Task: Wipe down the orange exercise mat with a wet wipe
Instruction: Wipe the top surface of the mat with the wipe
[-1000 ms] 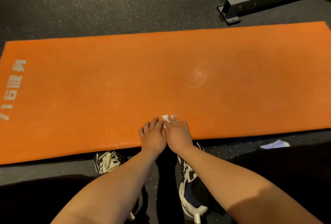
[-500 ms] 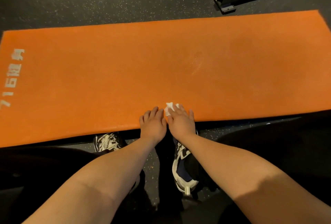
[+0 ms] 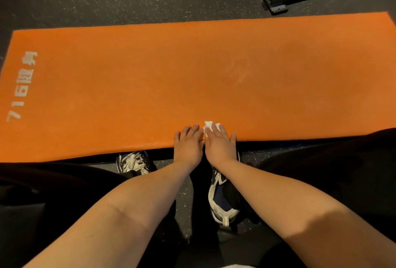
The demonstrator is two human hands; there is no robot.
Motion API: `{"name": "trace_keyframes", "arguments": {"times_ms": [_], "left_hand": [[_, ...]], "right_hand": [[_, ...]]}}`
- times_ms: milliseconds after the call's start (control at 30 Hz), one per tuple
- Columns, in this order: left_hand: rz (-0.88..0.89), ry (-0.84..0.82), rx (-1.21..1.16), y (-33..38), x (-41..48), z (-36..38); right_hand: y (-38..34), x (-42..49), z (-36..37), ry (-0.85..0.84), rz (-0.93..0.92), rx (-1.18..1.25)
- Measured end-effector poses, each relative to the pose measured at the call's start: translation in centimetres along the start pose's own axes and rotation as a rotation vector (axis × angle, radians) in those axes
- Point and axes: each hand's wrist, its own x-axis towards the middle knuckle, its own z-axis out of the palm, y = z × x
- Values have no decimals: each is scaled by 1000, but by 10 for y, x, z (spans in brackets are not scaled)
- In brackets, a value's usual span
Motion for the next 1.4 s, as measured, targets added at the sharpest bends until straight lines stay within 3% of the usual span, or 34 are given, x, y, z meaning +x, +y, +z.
{"name": "trace_keyframes", "arguments": {"times_ms": [300, 633, 733, 833, 933, 1033, 1133, 1200, 1400], "left_hand": [[-11, 128, -202, -8, 14, -6], [-243, 272, -253, -69, 29, -39], [-289, 264, -232, -87, 31, -45], [-246, 272, -280, -88, 28, -40], [-115, 297, -346, -82, 27, -29], [13, 184, -320, -77, 34, -18], [-6, 47, -158, -66, 40, -11], [-21, 28, -89, -60, 40, -6], [72, -66, -21, -37, 43, 5]], "right_hand": [[-11, 11, -6, -36, 34, 70], [-63, 39, -2, -81, -161, 169], [-85, 47, 6, -81, -135, 162], [-95, 49, 8, -99, -71, 173], [-88, 51, 11, -129, -146, 238], [-66, 52, 9, -63, -211, 316], [-37, 53, 4, 55, -75, 178], [-25, 53, 3, 53, 7, 110], [-23, 61, -2, 63, -14, 54]]}}
